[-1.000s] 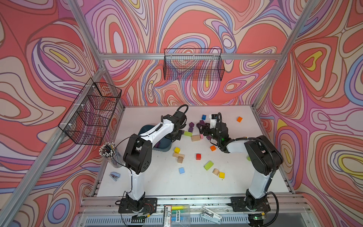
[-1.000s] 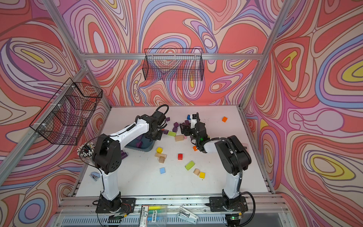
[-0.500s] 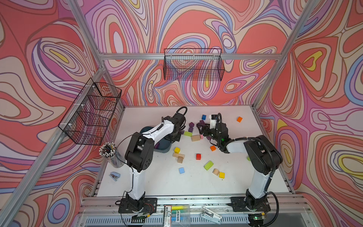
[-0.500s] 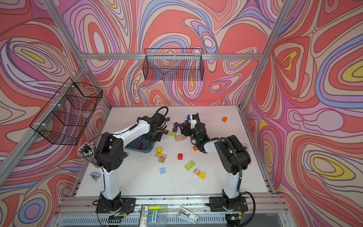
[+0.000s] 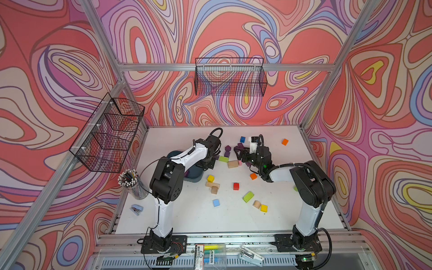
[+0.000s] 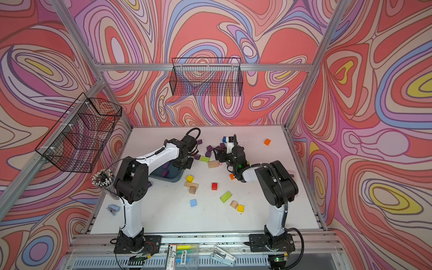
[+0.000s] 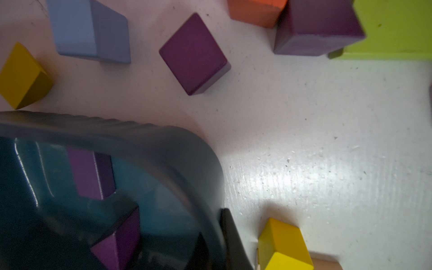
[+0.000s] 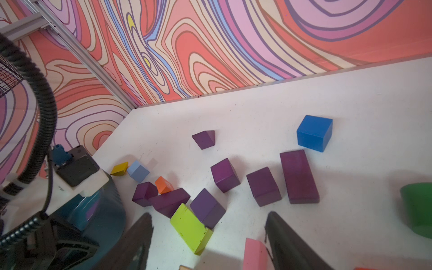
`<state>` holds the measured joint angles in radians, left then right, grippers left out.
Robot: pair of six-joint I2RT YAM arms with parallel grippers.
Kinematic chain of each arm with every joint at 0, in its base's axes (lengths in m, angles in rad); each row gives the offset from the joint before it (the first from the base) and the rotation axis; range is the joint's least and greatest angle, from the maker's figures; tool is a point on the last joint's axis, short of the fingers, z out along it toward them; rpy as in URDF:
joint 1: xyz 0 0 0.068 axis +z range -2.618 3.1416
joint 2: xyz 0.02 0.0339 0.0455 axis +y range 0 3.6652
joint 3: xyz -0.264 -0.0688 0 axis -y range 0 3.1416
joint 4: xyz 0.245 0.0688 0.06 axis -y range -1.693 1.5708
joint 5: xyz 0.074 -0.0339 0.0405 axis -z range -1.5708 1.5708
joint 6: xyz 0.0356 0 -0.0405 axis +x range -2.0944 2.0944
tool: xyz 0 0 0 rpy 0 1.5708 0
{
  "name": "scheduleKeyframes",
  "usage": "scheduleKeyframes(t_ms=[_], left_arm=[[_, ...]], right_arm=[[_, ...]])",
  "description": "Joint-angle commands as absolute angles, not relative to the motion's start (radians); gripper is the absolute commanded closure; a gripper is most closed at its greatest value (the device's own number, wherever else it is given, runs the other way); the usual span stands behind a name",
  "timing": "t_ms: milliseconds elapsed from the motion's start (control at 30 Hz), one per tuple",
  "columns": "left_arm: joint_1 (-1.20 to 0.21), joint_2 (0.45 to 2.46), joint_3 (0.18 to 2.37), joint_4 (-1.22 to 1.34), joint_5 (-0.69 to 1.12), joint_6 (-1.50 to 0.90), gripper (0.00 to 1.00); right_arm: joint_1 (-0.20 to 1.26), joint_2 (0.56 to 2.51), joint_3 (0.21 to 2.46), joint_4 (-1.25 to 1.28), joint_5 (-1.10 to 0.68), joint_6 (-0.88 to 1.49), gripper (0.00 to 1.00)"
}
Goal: Pick purple bricks into the storage bin
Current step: Place the storage box at the center of the board.
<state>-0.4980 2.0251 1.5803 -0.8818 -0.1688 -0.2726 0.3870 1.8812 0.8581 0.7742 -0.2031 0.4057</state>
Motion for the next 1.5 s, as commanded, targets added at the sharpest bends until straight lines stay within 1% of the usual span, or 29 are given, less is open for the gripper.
scheduleKeyframes(t_ms=[0,167,400,567,667,833,867,933,967,1067,1133,1333,1467], left_arm=[[-0.491,2.030,1.568,-0.885,-0.177,-0.265,0.95],[-0.491,2.015,1.574,-0.902,-0.180,-0.268,0.89],[-0.492,1.980,1.601,-0.935,-0.179,-0.276,0.72],[-0.491,1.949,1.626,-0.959,-0.181,-0.288,0.64],[-0.491,1.922,1.644,-0.980,-0.188,-0.299,0.56],[-0.491,1.880,1.674,-1.054,-0.220,-0.337,0.39],[-0.492,1.874,1.677,-1.071,-0.226,-0.347,0.37],[-0.493,1.849,1.673,-1.102,-0.229,-0.375,0.36],[-0.492,1.834,1.665,-1.112,-0.230,-0.387,0.33],[-0.493,1.771,1.625,-1.132,-0.223,-0.432,0.31],[-0.493,1.719,1.587,-1.145,-0.214,-0.470,0.26],[-0.495,1.558,1.429,-1.153,-0.187,-0.563,0.25],[-0.500,1.481,1.340,-1.152,-0.195,-0.559,0.24]], right_arm=[[0.382,1.903,0.869,0.791,-0.213,0.409,0.20],[0.383,1.907,0.870,0.791,-0.215,0.408,0.20],[0.383,1.911,0.874,0.791,-0.220,0.410,0.20],[0.383,1.909,0.874,0.792,-0.221,0.408,0.20],[0.383,1.908,0.873,0.792,-0.221,0.410,0.20],[0.382,1.908,0.872,0.795,-0.219,0.409,0.20],[0.383,1.908,0.870,0.797,-0.219,0.408,0.20],[0.382,1.907,0.870,0.798,-0.221,0.408,0.20],[0.383,1.907,0.870,0.798,-0.221,0.408,0.20],[0.383,1.902,0.866,0.802,-0.221,0.409,0.20],[0.383,1.901,0.864,0.806,-0.221,0.407,0.20],[0.382,1.898,0.859,0.816,-0.224,0.407,0.20],[0.383,1.897,0.858,0.822,-0.229,0.407,0.20]])
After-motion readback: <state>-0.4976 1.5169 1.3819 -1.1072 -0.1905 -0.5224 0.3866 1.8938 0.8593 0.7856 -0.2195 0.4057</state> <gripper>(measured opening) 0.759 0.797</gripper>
